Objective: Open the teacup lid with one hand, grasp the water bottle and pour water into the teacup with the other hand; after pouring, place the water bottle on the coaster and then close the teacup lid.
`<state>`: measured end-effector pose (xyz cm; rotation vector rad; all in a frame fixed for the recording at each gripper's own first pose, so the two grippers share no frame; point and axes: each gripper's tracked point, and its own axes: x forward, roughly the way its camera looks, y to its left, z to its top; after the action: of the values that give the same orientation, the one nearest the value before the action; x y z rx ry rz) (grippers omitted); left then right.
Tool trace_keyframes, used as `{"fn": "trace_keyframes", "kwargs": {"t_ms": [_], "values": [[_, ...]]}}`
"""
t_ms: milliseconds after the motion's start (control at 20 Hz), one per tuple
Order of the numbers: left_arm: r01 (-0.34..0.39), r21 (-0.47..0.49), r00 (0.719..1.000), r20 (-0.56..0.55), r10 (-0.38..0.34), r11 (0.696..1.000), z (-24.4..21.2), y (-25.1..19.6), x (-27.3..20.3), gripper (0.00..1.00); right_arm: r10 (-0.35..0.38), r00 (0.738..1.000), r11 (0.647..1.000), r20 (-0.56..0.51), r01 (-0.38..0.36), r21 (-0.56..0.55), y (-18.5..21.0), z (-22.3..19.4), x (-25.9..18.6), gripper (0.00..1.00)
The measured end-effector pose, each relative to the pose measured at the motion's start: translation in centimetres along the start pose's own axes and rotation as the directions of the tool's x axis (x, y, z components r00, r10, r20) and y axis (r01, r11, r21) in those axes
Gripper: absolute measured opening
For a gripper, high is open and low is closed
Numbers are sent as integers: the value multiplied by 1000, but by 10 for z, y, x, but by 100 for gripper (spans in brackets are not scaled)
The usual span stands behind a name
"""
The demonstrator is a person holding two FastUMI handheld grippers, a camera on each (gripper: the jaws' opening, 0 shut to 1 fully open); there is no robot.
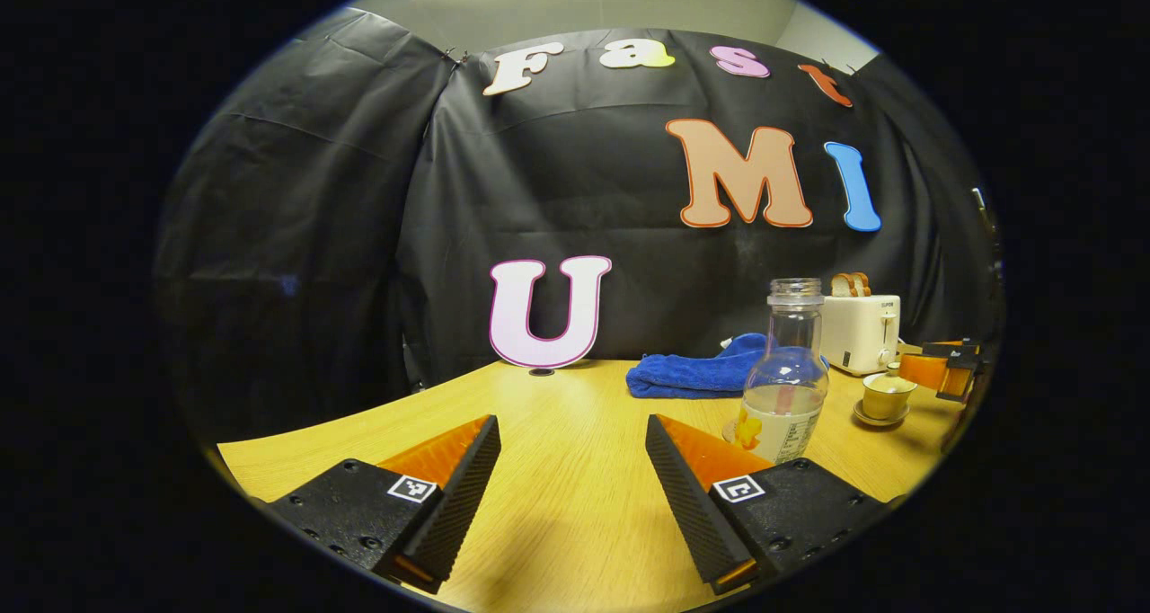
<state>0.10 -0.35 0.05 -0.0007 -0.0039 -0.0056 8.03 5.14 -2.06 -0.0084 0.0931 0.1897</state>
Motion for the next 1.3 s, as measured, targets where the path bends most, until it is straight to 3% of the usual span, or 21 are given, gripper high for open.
{"fn": "trace_keyframes", "kwargs": {"t_ms": [450, 600, 1000, 1150, 1300], "values": [[-1, -1, 1000, -3, 1, 1000, 0, -1, -1, 95, 11, 997, 1000, -80, -11, -8, 3, -12, 29, 96], [-1, -1, 1000, -2, 1, 1000, 0, -1, 0, 95, 4, 995, 1000, -97, -5, -13, 2, -13, 34, 84], [-2, -2, 1000, -2, 2, 1000, 0, -1, -1, 95, 5, 995, 1000, -97, -8, -24, 2, -13, 39, 37], [-1, -2, 1000, -2, 1, 1000, 1, -1, -1, 95, 2, 996, 999, -93, -6, -43, 3, -13, 39, 31], [-1, -2, 1000, -2, 1, 1000, 0, -1, 0, 95, 9, 996, 999, -86, -13, -42, 4, -12, 39, 31]]}}
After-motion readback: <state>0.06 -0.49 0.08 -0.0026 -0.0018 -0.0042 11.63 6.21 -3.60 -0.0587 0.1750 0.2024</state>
